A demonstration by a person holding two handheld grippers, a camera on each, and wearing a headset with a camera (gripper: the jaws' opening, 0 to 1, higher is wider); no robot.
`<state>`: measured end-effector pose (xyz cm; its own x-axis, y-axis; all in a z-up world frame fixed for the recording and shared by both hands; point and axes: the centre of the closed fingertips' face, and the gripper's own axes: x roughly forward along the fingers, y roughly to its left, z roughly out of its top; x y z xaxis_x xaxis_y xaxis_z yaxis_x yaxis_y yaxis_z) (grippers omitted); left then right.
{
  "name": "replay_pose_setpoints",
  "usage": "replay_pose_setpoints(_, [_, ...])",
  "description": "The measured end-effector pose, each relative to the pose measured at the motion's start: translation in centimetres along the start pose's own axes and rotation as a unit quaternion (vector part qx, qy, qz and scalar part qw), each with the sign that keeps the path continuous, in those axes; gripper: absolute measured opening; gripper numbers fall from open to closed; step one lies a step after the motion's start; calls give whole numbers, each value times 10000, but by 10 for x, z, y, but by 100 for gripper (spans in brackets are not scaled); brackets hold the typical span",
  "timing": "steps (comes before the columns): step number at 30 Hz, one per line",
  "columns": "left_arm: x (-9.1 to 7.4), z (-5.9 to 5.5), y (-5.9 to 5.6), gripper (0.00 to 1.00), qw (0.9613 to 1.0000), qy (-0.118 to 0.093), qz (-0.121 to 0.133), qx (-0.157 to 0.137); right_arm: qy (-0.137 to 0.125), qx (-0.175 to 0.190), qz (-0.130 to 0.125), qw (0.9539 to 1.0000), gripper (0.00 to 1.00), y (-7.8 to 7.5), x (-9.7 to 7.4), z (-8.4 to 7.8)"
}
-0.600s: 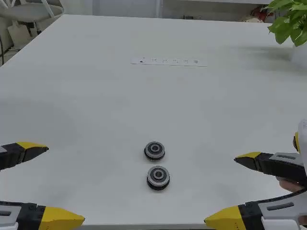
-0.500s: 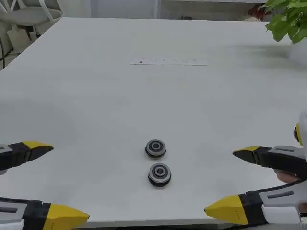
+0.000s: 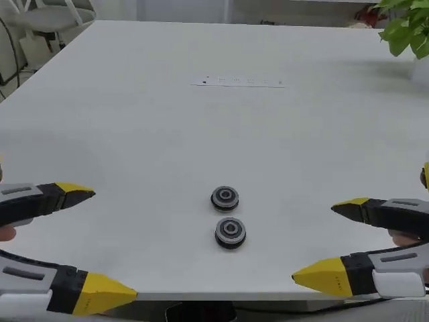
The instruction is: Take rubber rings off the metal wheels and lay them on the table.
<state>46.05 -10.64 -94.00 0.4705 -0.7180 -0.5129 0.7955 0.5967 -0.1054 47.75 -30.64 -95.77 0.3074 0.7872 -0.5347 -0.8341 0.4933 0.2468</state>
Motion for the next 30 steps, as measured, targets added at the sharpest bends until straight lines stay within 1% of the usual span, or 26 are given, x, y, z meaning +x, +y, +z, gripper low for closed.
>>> replay_pose_setpoints(3, [0, 0, -2, 100, 10000, -12, -25, 31, 38, 11, -2, 10000, 95, 1, 0, -2])
replay_pose_setpoints(7, [-1, 1, -5, 100, 9999, -80, -82, -8, 121, -14, -9, 9999, 94, 2, -1, -5])
replay_pose_setpoints(10, [-2, 3, -5, 100, 9999, -140, -62, -11, 154, -39, -41, 9999, 94, 1, -1, -6])
replay_pose_setpoints(15, [-2, 4, -6, 100, 9999, -148, -71, 7, 161, -49, -67, 9998, 94, 0, -2, -5])
replay_pose_setpoints(17, [-2, 4, -5, 100, 9999, -151, -55, 28, 141, -17, -48, 9999, 93, -1, -2, -5])
replay_pose_setpoints(22, [-3, 8, -4, 100, 9996, -273, -42, -27, 86, 30, -71, 9999, 93, -4, -2, -3])
replay_pose_setpoints(25, [-4, 8, -3, 100, 9995, -299, -31, -50, 51, 36, -52, 10000, 93, -4, -1, -3])
replay_pose_setpoints(30, [-4, 10, -2, 100, 9994, -331, -50, 1, -86, 117, -53, 9999, 93, -6, -2, 1])
